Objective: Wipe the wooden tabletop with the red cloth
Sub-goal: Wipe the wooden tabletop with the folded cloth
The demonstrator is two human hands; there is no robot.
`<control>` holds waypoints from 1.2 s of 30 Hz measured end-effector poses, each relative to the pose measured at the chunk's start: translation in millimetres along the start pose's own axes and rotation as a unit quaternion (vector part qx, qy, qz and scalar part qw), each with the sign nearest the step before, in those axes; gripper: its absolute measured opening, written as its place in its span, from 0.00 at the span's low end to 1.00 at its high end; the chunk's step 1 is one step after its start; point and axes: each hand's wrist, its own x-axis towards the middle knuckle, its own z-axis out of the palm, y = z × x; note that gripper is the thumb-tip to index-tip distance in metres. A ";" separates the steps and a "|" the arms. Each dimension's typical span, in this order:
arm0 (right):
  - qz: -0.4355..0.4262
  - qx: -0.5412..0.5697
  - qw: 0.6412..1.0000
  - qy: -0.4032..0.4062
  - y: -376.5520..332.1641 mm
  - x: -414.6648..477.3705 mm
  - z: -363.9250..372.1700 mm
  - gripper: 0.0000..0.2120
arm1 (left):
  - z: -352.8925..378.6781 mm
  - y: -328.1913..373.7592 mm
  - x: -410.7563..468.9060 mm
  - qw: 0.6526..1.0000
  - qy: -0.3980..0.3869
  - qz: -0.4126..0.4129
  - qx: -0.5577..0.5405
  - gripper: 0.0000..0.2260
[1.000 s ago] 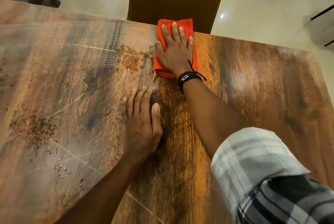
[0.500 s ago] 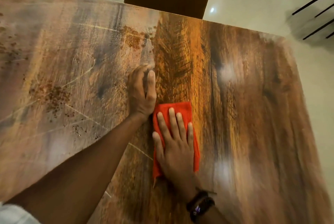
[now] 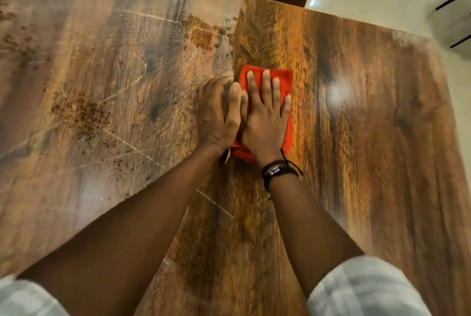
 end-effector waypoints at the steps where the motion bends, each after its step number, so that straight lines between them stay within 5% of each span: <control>1: 0.000 0.000 1.000 -0.009 0.0 5.0 -0.2 0.26 | 0.1 -1.2 -0.8 1.000 -0.003 -0.002 0.003 0.24; 6: -0.018 0.019 0.999 -0.043 2.8 5.4 -7.3 0.27 | -8.5 0.7 -4.0 0.999 -0.029 -0.008 -0.035 0.24; 10: -0.024 0.032 0.998 -0.046 7.1 -25.4 -7.6 0.28 | -47.1 1.8 -56.6 0.994 -0.070 0.029 0.079 0.21; 16: -0.036 0.040 0.999 -0.003 15.0 -155.3 -3.9 0.28 | -113.0 10.0 -187.8 0.952 -0.199 0.080 0.218 0.22; 22: -0.054 0.022 0.998 -0.011 29.6 -270.8 -9.9 0.28 | -117.7 5.9 -230.4 0.940 -0.212 0.117 0.239 0.23; 36: -0.056 0.027 0.997 -0.045 0.3 -129.0 -3.8 0.29 | -113.5 6.0 -230.6 0.941 -0.198 0.111 0.252 0.24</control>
